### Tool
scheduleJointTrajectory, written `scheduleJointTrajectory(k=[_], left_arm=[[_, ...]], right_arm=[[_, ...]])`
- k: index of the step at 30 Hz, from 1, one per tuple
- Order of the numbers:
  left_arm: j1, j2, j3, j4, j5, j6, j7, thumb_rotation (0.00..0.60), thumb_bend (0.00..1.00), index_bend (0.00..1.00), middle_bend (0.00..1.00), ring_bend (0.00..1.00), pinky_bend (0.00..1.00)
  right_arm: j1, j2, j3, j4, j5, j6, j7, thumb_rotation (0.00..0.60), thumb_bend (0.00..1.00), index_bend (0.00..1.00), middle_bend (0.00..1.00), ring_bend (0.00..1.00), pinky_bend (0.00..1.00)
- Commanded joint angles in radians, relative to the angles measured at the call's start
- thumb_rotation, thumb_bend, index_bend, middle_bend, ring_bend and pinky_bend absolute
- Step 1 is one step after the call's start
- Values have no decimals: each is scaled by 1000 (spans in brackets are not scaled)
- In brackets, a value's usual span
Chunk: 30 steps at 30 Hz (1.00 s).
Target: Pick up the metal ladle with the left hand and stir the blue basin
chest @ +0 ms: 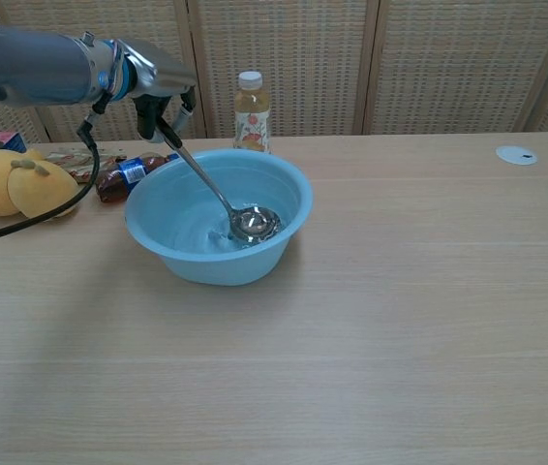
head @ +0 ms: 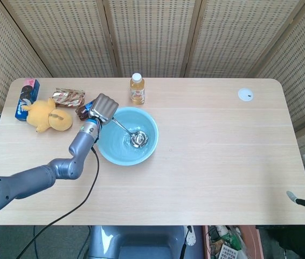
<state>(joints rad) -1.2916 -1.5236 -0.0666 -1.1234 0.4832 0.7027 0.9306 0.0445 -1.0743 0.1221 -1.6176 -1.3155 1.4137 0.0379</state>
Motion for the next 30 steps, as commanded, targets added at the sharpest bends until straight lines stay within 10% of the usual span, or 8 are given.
scheduleJointTrajectory(k=[1, 30], left_arm=[[13, 26, -5, -25, 28, 4, -33, 600, 592, 821, 1000, 965, 1000], [-21, 288, 5, -271, -97, 6, -112, 600, 594, 822, 1000, 964, 1000]], right_arm=[[0, -1, -1, -1, -2, 0, -3, 600, 0, 0, 0, 0, 0], [1, -2, -4, -12, -7, 4, -18, 600, 0, 0, 0, 0, 0]])
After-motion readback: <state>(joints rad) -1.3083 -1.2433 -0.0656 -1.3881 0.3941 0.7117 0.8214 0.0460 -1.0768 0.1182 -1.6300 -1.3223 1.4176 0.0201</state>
